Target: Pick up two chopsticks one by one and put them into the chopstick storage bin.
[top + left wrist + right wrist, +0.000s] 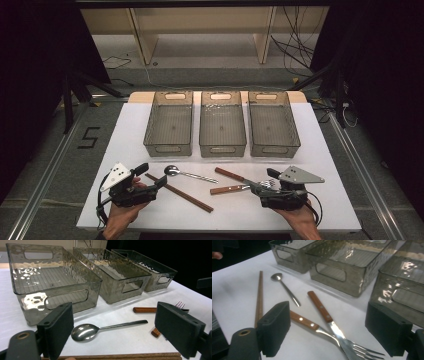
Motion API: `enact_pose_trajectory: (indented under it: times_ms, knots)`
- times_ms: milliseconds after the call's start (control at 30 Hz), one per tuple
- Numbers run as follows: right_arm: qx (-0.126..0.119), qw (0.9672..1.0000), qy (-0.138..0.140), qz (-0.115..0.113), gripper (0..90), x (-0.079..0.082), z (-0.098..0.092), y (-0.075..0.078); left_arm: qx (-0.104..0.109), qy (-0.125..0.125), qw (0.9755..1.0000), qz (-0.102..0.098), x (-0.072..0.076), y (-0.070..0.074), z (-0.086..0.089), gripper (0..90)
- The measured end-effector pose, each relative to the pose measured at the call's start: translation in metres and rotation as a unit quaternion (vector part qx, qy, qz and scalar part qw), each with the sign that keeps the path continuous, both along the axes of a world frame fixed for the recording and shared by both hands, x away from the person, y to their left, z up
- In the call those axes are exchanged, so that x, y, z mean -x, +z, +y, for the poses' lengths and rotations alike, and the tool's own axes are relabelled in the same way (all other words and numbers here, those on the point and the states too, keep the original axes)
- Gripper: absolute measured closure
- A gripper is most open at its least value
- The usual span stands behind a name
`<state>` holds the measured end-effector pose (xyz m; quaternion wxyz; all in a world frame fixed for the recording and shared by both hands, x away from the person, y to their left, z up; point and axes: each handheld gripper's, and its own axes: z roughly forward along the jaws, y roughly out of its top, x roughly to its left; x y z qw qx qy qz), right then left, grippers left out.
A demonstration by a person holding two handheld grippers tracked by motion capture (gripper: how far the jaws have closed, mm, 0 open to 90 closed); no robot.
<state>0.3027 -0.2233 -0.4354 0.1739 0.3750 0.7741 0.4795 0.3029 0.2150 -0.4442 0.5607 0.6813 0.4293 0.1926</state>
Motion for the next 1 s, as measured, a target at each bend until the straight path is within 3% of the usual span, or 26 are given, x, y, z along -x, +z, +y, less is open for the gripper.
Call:
enact_pose_trajectory:
  times_ms: [267,533,800,1000]
  knots:
    - [0.026,0.9983,0.049,0.019,25.0,-0.008,0.028,0.019,-0.001,0.004,1.0000,-0.001,0.000,0.000,0.002,15.1]
    - [0.049,0.9950,0.081,0.032,27.8,-0.015,0.049,0.024,0.001,0.006,1.0000,-0.004,0.000,0.001,0.001,15.1]
    - [0.090,0.9864,0.125,0.059,35.1,-0.017,0.077,0.021,0.000,0.009,1.0000,-0.004,0.000,0.001,0.002,15.0]
    - [0.126,0.9762,0.160,0.075,38.5,-0.018,0.104,0.013,0.000,0.009,1.0000,-0.004,0.000,0.001,0.003,15.0]
